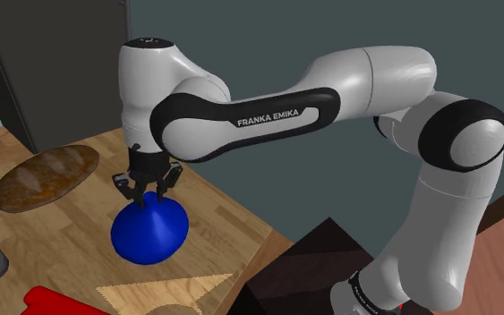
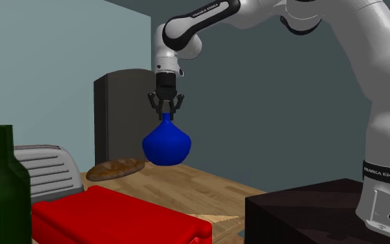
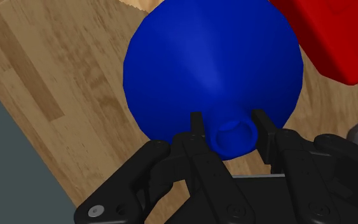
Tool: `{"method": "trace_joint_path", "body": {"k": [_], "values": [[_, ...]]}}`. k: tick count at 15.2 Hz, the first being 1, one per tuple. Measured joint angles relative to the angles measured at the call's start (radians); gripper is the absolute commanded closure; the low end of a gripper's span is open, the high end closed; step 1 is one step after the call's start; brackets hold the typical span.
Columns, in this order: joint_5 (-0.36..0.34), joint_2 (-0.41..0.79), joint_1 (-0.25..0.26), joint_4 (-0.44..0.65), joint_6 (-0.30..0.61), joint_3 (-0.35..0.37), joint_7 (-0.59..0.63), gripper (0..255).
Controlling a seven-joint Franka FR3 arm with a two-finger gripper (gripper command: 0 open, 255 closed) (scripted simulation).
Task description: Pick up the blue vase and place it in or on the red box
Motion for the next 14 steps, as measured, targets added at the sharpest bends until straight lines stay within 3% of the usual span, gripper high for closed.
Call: {"method": "trace_joint_path", "body": {"k": [5, 14], "values": [[0.002, -0.013, 0.06, 0.023, -0.036, 0.026, 0.079, 255], [-0.025, 0.023, 0.22, 0.152, -0.137, 0.069, 0.258, 255]]}}
